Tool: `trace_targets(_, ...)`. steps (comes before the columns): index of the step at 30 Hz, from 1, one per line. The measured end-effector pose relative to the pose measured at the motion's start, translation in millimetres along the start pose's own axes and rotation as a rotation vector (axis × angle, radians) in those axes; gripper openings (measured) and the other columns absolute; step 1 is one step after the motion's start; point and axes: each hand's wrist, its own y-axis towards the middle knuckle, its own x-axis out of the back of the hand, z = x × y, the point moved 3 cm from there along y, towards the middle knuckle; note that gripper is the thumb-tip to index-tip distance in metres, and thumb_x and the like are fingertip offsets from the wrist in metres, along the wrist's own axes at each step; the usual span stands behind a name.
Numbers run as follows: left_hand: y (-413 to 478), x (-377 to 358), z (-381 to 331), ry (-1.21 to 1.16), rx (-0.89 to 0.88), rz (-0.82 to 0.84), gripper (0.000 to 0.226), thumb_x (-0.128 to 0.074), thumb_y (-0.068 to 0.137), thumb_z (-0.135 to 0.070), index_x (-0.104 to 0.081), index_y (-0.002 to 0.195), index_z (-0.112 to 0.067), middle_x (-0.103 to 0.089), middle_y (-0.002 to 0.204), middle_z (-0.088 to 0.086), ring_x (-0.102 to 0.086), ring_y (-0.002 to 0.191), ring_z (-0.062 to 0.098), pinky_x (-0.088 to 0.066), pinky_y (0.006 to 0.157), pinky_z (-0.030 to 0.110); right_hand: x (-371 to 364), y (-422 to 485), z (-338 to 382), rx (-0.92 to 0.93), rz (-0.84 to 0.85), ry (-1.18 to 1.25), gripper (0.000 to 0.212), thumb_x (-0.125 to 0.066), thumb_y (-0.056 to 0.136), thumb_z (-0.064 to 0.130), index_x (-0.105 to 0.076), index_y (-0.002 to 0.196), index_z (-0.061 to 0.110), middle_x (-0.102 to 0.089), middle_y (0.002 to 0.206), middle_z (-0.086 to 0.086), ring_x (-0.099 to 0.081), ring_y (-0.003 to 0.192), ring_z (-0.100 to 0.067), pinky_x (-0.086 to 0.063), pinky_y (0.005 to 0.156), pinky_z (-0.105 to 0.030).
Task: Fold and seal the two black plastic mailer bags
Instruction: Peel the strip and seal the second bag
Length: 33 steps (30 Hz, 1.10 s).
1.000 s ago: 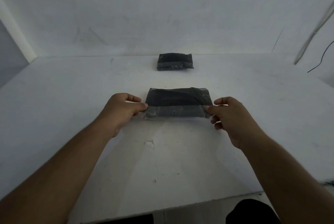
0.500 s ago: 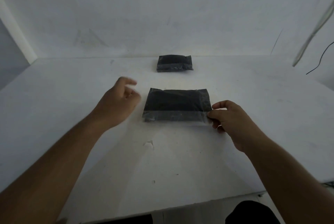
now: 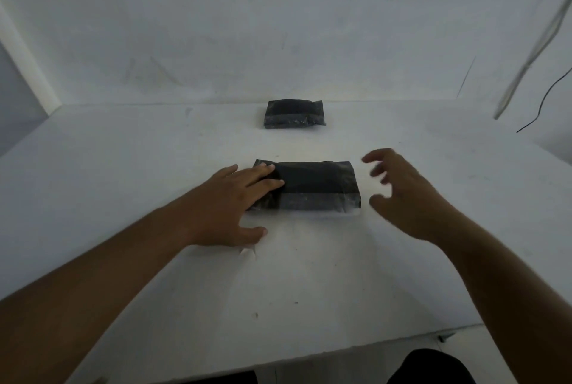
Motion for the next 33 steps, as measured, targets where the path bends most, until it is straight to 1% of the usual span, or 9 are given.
trace_targets(3,0,-1,2,-0.078,0.021,-0.033,0.086,-0.062,0.086,-0.057,-0.016,0.156,-0.038,-0.007,0.166,-0.009,-0.021,0.148,0.012,-0.014,0.119,0.028,-15,-3,1,0.197,0.227,-0.119,0.091,-0.073,0.08,0.011,-0.023,0.149,0.044,-0.015,0.156,0.013,-0.021,0.139,-0.017,-0.037,0.107,-0.036)
trace_targets(6,2,-3,8,-0.17,0.041,-0.051,0.082,-0.065,0.086,-0.051,-0.023,0.154,-0.038,-0.016,0.164,-0.009,-0.03,0.146,0.014,-0.031,0.116,0.031,-27,1,-9,0.235,0.219,-0.16,0.094,-0.078,0.081,0.03,-0.02,0.153,0.044,-0.002,0.163,0.014,-0.007,0.148,-0.014,-0.026,0.116,-0.039)
trace_targets(9,5,-1,10,-0.143,0.0,-0.124,0.073,-0.072,0.085,-0.034,-0.039,0.151,-0.027,-0.036,0.158,0.002,-0.048,0.135,0.021,-0.04,0.108,0.028,-27,5,-6,0.309,0.05,-0.157,0.082,-0.08,0.079,0.039,-0.037,0.149,0.035,-0.023,0.162,0.007,-0.019,0.147,-0.015,-0.027,0.118,-0.036)
trace_targets(12,9,4,13,-0.197,-0.018,-0.187,0.061,-0.071,0.084,-0.016,-0.052,0.142,-0.021,-0.059,0.14,0.004,-0.062,0.115,0.017,-0.041,0.094,0.017,-25,10,-6,0.324,-0.05,-0.099,0.063,-0.08,0.081,0.03,-0.054,0.139,0.03,-0.047,0.15,0.009,-0.037,0.14,-0.011,-0.033,0.115,-0.03)
trace_targets(15,12,17,17,-0.414,0.06,-0.259,0.041,-0.069,0.089,-0.017,-0.063,0.128,-0.026,-0.071,0.115,-0.009,-0.065,0.095,0.001,-0.047,0.082,0.012,-20,17,-10,0.24,-0.091,0.076,0.044,-0.077,0.085,0.024,-0.065,0.127,0.031,-0.062,0.131,0.016,-0.055,0.122,-0.006,-0.046,0.105,-0.031)
trace_targets(19,21,35,22,-0.784,0.214,-0.309,0.013,-0.07,0.091,-0.017,-0.075,0.1,-0.025,-0.076,0.091,-0.005,-0.07,0.087,0.009,-0.05,0.08,0.02,-8,30,-12,0.087,-0.011,0.433,0.023,-0.072,0.089,0.02,-0.074,0.106,0.035,-0.075,0.102,0.015,-0.069,0.091,-0.015,-0.05,0.09,-0.033)
trace_targets(22,28,36,22,-1.006,0.297,-0.309,0.012,-0.069,0.092,-0.018,-0.076,0.1,-0.022,-0.078,0.094,-0.001,-0.071,0.091,0.009,-0.05,0.084,0.018,-4,34,-8,0.042,0.059,0.646,0.027,-0.065,0.093,0.011,-0.073,0.117,0.023,-0.075,0.111,0.009,-0.068,0.107,-0.01,-0.046,0.102,-0.03)
trace_targets(27,35,27,26,-1.254,0.417,-0.356,0.017,-0.067,0.093,-0.018,-0.075,0.107,-0.017,-0.076,0.105,0.007,-0.07,0.106,0.024,-0.053,0.099,0.038,-7,38,3,0.014,0.093,0.869,0.025,-0.057,0.098,0.019,-0.071,0.118,0.013,-0.075,0.113,-0.002,-0.069,0.103,-0.013,-0.052,0.082,-0.021)
trace_targets(33,36,20,25,-1.395,0.471,-0.271,0.022,-0.061,0.096,-0.025,-0.071,0.116,-0.026,-0.073,0.114,0.007,-0.066,0.111,0.03,-0.054,0.098,0.043,-9,47,-3,-0.078,-0.044,0.999,0.013,-0.065,0.093,0.018,-0.074,0.096,0.01,-0.072,0.095,-0.008,-0.066,0.089,-0.018,-0.053,0.085,-0.038)
